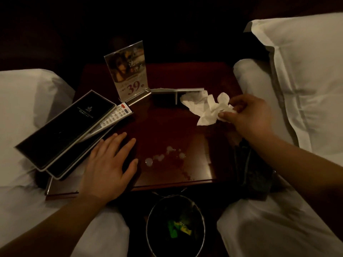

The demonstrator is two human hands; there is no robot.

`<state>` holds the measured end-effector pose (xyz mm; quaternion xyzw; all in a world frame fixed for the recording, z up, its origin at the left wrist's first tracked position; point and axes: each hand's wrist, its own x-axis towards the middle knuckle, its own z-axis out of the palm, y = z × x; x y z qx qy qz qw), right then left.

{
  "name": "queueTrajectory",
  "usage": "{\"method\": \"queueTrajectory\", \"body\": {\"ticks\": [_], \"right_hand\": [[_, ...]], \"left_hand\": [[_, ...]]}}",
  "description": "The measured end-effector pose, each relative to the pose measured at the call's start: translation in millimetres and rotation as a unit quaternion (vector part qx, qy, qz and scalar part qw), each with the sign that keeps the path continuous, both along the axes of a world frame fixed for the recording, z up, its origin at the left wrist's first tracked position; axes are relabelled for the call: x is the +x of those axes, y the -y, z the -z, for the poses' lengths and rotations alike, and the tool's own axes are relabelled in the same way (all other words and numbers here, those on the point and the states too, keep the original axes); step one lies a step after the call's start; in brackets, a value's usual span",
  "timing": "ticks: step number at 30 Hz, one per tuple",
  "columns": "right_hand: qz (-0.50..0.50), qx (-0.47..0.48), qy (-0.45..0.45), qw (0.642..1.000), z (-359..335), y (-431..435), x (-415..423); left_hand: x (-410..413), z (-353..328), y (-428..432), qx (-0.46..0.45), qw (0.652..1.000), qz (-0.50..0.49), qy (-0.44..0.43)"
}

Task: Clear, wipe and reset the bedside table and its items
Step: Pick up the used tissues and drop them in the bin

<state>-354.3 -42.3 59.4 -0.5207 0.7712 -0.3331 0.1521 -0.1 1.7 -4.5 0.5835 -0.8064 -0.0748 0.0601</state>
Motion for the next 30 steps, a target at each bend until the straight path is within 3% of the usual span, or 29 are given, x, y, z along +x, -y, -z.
{"method": "queueTrajectory", "body": {"ticks": [4, 8, 13, 17, 21, 23, 30], "right_hand": [[0.061, 0.007, 0.19, 0.98, -5, -32, 4], [0.088, -0.041, 0.245, 0.965, -16, -70, 15], [-0.059, 0.012, 0.224, 0.973, -17, -127, 56], [-0.161, 0.018, 0.098, 0.982, 6, -147, 77], [-0.283, -0.013, 0.057, 0.957, 18, -179, 97], [-0.331, 0.016, 0.046, 0.942, 33, -198, 104], [-0.304, 0.201, -0.01, 0.931, 115, -214, 104]], "left_hand": [[-1, 0, 2, -0.003, 1.0, -0.001, -0.001], [0, 1, 2, -0.009, 1.0, -0.001, 0.005], [-5, 1, 1, -0.008, 1.0, -0.007, -0.002], [-3, 1, 0, -0.012, 1.0, -0.003, 0.0], [1, 4, 1, -0.02, 1.0, -0.001, 0.002], [1, 5, 1, -0.023, 1.0, -0.001, 0.003], [-2, 7, 0, -0.03, 1.0, -0.002, -0.003]]}}
